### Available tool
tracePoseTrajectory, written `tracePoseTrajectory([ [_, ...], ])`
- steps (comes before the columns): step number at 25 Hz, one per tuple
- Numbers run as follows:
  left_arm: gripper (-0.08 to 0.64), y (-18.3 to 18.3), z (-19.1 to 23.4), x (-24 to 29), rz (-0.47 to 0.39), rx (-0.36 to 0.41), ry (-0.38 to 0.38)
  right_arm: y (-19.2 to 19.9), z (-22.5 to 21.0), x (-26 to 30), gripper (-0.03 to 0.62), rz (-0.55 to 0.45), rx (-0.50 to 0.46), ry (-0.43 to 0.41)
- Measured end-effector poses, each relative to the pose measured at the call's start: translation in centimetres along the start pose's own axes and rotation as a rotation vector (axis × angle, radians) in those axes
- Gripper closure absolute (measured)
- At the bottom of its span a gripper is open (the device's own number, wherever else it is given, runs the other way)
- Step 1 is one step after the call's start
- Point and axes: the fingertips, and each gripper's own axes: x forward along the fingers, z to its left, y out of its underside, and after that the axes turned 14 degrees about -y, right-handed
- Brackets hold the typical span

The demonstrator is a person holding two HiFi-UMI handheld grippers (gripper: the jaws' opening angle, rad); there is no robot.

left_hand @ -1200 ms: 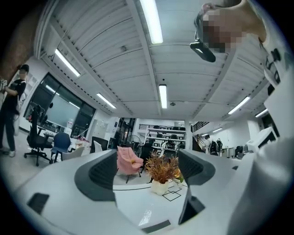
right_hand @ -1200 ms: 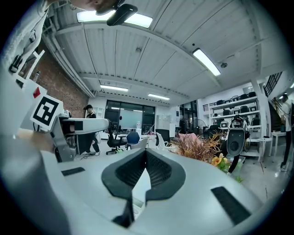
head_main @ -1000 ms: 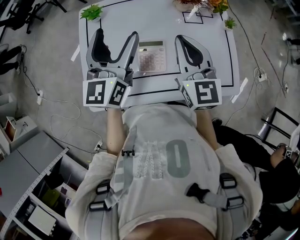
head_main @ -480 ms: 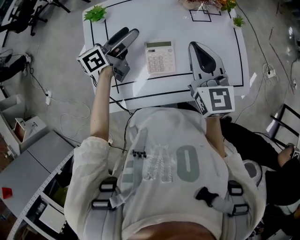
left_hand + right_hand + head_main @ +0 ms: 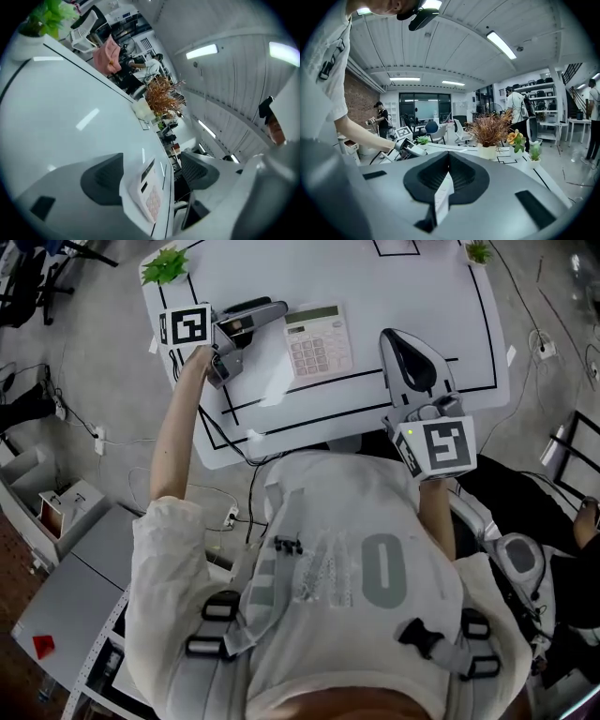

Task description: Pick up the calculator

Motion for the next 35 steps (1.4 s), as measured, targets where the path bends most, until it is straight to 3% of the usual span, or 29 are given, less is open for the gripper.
tracePoseTrajectory([
  [6,0.167,1.2,-0.7,2.2,0.111,-0.001,0.059,0.9,-0.1,0.1,0.584,0.024,0.013,0.010],
  [17,0.195,5.1,-0.7,4.5,0.371,0.090,0.016,1.6,-1.1,0.0,0.584,0.046,0.039,0.021],
  [21,0.234,5.1,-0.5,5.2,0.391,0.069,-0.004,1.7,-1.4,0.0,0.584,0.046,0.045,0.019],
  [25,0.382,5.8,0.7,5.7,0.425,0.148,-0.123,2.0,-1.5,-0.1,0.584,0.048,0.051,0.021],
  [27,0.410,6.1,1.0,5.8,0.441,0.170,-0.152,2.1,-1.5,-0.2,0.584,0.052,0.052,0.021],
  [32,0.423,6.2,1.0,5.7,0.457,0.175,-0.131,2.3,-1.4,0.3,0.584,0.055,0.054,0.021],
  [35,0.449,7.1,0.3,5.8,0.489,0.125,-0.072,2.4,-1.3,0.3,0.584,0.055,0.062,0.014],
])
